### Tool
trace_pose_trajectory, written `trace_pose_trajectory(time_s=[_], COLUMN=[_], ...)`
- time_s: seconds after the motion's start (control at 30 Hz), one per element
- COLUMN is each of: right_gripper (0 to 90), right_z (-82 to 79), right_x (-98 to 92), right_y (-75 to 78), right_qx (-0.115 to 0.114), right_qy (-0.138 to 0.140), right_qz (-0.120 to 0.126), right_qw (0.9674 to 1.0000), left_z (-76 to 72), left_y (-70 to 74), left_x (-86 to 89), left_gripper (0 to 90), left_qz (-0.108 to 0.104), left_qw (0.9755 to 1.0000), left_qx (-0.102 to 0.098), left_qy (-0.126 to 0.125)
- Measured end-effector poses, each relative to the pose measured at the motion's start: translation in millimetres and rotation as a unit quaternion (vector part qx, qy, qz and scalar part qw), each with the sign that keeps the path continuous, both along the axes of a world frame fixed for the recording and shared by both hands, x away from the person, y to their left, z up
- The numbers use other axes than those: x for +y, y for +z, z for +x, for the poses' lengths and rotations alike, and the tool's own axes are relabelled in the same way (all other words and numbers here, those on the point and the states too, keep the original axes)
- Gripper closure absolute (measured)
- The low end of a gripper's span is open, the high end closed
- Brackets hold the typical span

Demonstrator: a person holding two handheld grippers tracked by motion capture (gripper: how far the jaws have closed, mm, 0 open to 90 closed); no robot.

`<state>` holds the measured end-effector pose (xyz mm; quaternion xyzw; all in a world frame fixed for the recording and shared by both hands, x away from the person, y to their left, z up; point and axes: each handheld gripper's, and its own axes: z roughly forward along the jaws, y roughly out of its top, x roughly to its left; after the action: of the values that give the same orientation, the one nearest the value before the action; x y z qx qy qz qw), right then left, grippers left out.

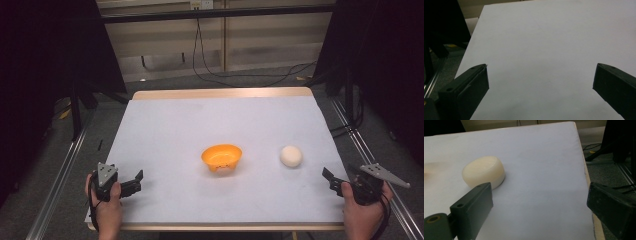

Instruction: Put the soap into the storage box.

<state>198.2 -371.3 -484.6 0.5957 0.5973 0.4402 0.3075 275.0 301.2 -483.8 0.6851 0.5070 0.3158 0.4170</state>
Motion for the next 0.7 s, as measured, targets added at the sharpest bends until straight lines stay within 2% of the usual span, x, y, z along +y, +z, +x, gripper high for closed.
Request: trace_pose_trajectory(time_s=[0.07, 0.13, 0.17, 0.2, 0.33, 0.37, 0.4, 0.5, 0.7], right_gripper=[8.1, 8.3, 8.6, 8.7, 8.2, 8.2, 10.0, 14.0, 12.0], right_z=[0.2, 1.6, 2.2, 3.0, 7.3, 7.3, 10.2, 14.5, 20.7], right_x=[0.6, 0.4, 0.7, 1.6, 6.6, 6.6, 8.7, 8.6, 10.4], right_y=[0.2, 0.1, 0.1, 0.2, 0.8, 0.8, 1.1, 1.9, 4.0], right_qx=[0.000, 0.009, 0.013, 0.017, 0.038, 0.038, 0.051, 0.071, 0.098], right_qy=[-0.002, -0.007, -0.011, -0.010, -0.003, -0.003, 0.002, 0.022, 0.058], right_qz=[-0.001, -0.001, -0.004, -0.007, -0.032, -0.032, -0.040, -0.041, -0.053], right_qw=[1.0000, 0.9999, 0.9998, 0.9998, 0.9988, 0.9988, 0.9979, 0.9964, 0.9921], left_z=[0.6, 2.8, 3.6, 3.4, 0.7, 0.7, 0.9, 0.4, -0.1], left_y=[0.2, 0.2, 0.2, 0.4, 0.6, 0.6, 0.5, 0.7, 0.8], left_x=[2.4, 5.8, 7.4, 8.1, 6.1, 6.1, 6.3, 7.5, 8.2], left_gripper=[0.1, 0.0, 0.0, 0.0, 0.0, 0.0, 0.0, 0.0, 0.0], left_qz=[-0.006, -0.025, -0.029, -0.030, -0.024, -0.024, -0.025, -0.029, -0.030], left_qw=[1.0000, 0.9996, 0.9994, 0.9993, 0.9997, 0.9997, 0.9997, 0.9995, 0.9995], left_qx=[0.004, 0.014, 0.018, 0.017, 0.007, 0.007, 0.006, 0.004, 0.002], left_qy=[0.002, -0.002, 0.007, 0.013, 0.000, 0.000, -0.001, 0.006, 0.007])
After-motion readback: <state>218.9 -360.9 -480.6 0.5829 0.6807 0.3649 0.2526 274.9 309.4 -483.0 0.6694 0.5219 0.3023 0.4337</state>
